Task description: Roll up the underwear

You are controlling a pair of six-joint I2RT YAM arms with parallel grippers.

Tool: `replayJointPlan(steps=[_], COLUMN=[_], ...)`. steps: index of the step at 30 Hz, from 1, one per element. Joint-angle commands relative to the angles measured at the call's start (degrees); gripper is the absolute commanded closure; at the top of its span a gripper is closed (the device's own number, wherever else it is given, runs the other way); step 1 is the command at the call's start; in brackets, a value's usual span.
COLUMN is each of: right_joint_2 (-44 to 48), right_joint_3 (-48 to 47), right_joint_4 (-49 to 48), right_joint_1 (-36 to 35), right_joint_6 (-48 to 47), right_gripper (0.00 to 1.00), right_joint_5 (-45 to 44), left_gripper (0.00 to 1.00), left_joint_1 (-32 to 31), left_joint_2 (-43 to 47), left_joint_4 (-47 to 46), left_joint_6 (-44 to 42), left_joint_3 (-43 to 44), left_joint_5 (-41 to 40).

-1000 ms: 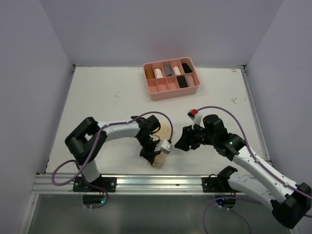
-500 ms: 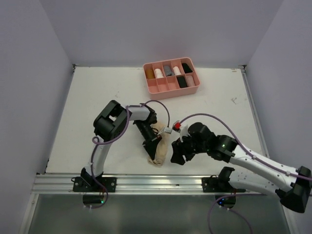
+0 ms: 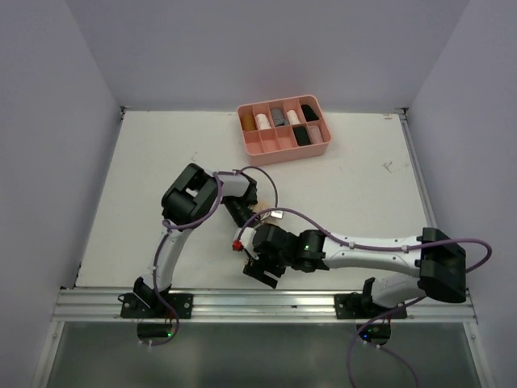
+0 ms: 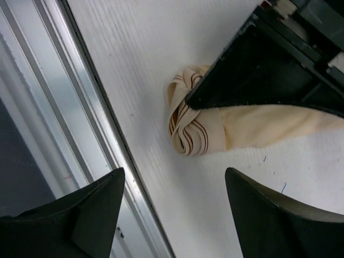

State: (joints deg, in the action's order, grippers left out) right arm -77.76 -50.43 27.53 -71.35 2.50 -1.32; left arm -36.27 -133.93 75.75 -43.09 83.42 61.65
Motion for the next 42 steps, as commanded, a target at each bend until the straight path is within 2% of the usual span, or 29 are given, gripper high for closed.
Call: replayJointPlan(steps=[1, 6, 19, 20, 23, 24, 25, 26, 27, 28, 29, 33, 36, 38, 40, 42], right_joint_2=[-3.1, -7.1, -12.9, -13.2, -14.4, -14.6, -14.7, -14.5, -14.2, -13.8, -13.6, -13.2, -14.0, -13.8, -13.4, -13.7], right_joint_3=[-0.7, -0.8, 4.8, 5.2, 5.9, 6.3, 6.6, 7.4, 8.0, 8.4, 9.8, 12.7, 13.6, 14.5, 15.7, 15.8], right_joint_4=[-8.4, -11.6, -18.1, -19.2, -21.5, -22.1, -22.8, -24.2, -25.0, -25.9, -27.2, -32.2, -33.9, -36.4, -38.0, -39.0], right_joint_1=[-1.5, -2.3, -2.8, -2.7, -2.8, -2.8, -2.8, -2.8, -2.8, -2.8, -2.7, -2.3, -1.2, 0.2, 2.5, 4.8], right_joint_6=[-5.2, -6.1, -7.4, -7.4, -6.9, -6.6, -5.9, -4.8, -4.4, -3.9, -3.3, 0.7, 3.6, 6.2, 9.6, 11.9], right_gripper=[0.20, 0.21, 0.36, 0.38, 0.66, 0.79, 0.86, 0.97, 1.00, 1.00, 1.00, 1.00, 1.00, 1.00, 1.00, 1.00], right_joint_5=[-5.3, -9.6, -5.7, -5.7, -5.4, -5.0, -4.4, -2.9, -2.4, -1.8, -0.9, 3.5, 6.6, 9.9, 13.9, 17.2], left_gripper=[1.00, 1.00, 1.00, 1.00, 1.00, 1.00, 0.98, 0.92, 0.88, 0.84, 0.75, 0.59, 0.53, 0.51, 0.51, 0.52], left_joint_1=[0.9, 0.9, 2.1, 2.3, 2.4, 2.5, 3.0, 3.2, 3.7, 4.8, 5.3, 9.3, 13.8, 17.7, 21.4, 23.5], left_joint_2=[-2.7, -2.7, -3.7, -3.5, -2.7, -1.3, -0.2, 3.1, 5.1, 7.1, 9.2, 23.2, 33.2, 37.8, 43.6, 48.8], left_joint_4=[-8.4, -9.7, -10.5, -10.6, -11.1, -12.5, -13.5, -16.7, -18.2, -19.1, -20.1, -26.2, -33.3, -37.7, -41.5, -42.0], left_joint_6=[-1.6, -0.2, 0.6, 0.6, 1.6, 2.0, 2.7, 4.3, 5.5, 6.1, 6.5, 8.4, 12.8, 17.6, 19.1, 17.2], left_joint_3=[0.2, 0.1, -0.6, -0.5, -0.7, -1.2, -1.8, -3.9, -5.1, -6.1, -7.0, -12.2, -14.9, -16.4, -18.5, -21.2], left_joint_5=[-8.3, -8.4, -8.5, -8.4, -8.2, -8.1, -7.5, -6.9, -6.2, -4.4, -3.3, 3.3, 6.7, 6.3, 4.5, 2.9])
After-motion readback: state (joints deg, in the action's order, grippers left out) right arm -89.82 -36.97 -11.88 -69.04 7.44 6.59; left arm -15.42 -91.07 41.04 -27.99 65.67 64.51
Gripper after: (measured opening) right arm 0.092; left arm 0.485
